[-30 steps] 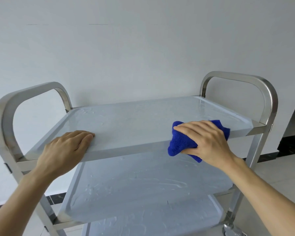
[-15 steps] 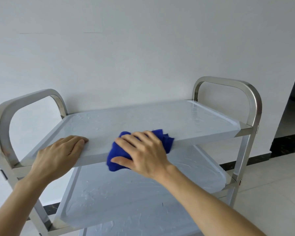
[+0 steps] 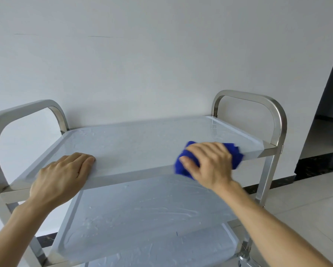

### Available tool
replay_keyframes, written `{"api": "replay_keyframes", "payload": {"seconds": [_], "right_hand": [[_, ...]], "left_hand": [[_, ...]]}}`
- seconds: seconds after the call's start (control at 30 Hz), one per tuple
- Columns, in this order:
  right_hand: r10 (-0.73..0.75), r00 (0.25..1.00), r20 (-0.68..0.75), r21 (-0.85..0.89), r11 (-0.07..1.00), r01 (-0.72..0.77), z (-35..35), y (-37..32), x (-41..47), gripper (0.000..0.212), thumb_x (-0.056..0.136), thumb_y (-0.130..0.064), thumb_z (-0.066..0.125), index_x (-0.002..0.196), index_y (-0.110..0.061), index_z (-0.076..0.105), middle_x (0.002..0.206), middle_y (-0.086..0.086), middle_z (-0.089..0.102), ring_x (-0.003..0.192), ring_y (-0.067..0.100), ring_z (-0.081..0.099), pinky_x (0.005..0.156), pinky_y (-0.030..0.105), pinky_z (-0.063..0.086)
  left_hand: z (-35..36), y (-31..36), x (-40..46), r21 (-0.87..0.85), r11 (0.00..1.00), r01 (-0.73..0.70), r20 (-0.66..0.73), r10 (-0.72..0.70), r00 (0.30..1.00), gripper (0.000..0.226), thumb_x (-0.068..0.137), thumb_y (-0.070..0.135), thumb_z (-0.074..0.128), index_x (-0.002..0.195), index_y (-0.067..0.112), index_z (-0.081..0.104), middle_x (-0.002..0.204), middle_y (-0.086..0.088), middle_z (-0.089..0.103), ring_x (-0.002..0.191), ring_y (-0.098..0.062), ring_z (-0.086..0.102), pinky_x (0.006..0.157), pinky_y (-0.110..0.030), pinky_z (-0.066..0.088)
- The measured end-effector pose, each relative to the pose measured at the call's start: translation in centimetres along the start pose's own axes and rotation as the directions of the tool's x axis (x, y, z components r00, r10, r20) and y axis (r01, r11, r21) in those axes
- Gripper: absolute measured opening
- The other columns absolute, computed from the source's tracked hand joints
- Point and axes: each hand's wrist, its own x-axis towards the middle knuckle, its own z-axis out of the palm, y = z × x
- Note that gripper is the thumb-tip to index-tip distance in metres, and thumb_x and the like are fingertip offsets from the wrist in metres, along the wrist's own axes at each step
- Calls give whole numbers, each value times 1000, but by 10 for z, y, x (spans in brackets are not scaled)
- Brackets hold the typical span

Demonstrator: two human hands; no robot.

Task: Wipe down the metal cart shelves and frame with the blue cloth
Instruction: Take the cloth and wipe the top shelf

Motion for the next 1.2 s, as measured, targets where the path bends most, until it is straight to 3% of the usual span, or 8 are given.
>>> {"api": "replay_keyframes", "payload": {"seconds": [0.2, 0.4, 0.47, 0.57, 0.7, 0.93, 1.03, 1.2], "right_hand": [[-217, 976, 28, 77, 974, 215, 35, -104, 15, 68, 81, -78, 56, 102, -15, 72, 97, -2, 72, 85, 26, 65, 76, 41, 48], [-326, 945, 38, 82, 943, 322, 31, -93, 16, 64, 83, -72, 59, 110, -16, 73, 104, -4, 72, 90, 21, 67, 74, 38, 50], [-335, 940, 67, 100, 940, 328, 28, -85, 17, 63, 83, -72, 60, 111, -17, 73, 107, -4, 72, 92, 20, 68, 74, 38, 49], [-297, 948, 111, 107, 952, 286, 16, -51, 14, 59, 84, -69, 62, 111, -18, 73, 112, -6, 72, 98, 19, 68, 79, 37, 50], [-244, 956, 163, 40, 970, 240, -12, 20, 0, 58, 83, -65, 67, 113, -16, 74, 118, -5, 71, 106, 19, 68, 89, 37, 51], [136, 957, 256, -94, 989, -115, -66, 134, -24, 57, 93, -64, 48, 117, -15, 68, 114, -4, 70, 105, 19, 63, 98, 27, 40], [152, 953, 262, -82, 987, -135, -71, 155, -27, 56, 96, -63, 45, 115, -15, 68, 111, -6, 71, 103, 16, 62, 97, 30, 43], [163, 975, 153, -111, 983, -147, -58, 150, -30, 46, 96, -58, 48, 105, -18, 70, 103, -9, 72, 100, 17, 64, 95, 38, 44]], "left_hand": [[-5, 3, -1, -59, 998, 34, 38, -32, 999, 52, 94, 57, 17, 111, 40, 63, 125, 18, 62, 108, -23, 60, 77, -40, 48], [-14, 48, 10, -139, 979, -152, -177, 126, 976, 25, 97, 39, 49, 108, 30, 70, 115, 8, 70, 75, -21, 59, 67, -37, 43], [-6, 62, 16, -156, 966, -206, -142, 184, 973, 29, 97, 43, 45, 112, 32, 68, 118, 11, 68, 85, -22, 62, 73, -38, 41], [10, 56, 28, -186, 962, -202, 25, 210, 977, 41, 95, 58, 29, 113, 41, 62, 124, 17, 62, 108, -19, 60, 85, -39, 43], [25, 42, 32, -216, 954, -207, 64, 226, 972, 46, 90, 77, 6, 98, 62, 49, 108, 36, 50, 101, -12, 60, 80, -41, 51], [33, 46, 65, -264, 939, -222, 116, 259, 959, 38, 89, 79, 25, 112, 62, 51, 116, 47, 46, 82, -2, 62, 72, -46, 56], [34, 81, 68, -335, 904, -266, 103, 316, 943, 46, 87, 83, 22, 115, 61, 50, 120, 48, 43, 77, 6, 60, 73, -43, 56], [33, 158, 72, -428, 849, -310, 122, 394, 911, 53, 85, 84, 17, 114, 56, 51, 120, 43, 47, 97, 2, 56, 88, -36, 46]]}}
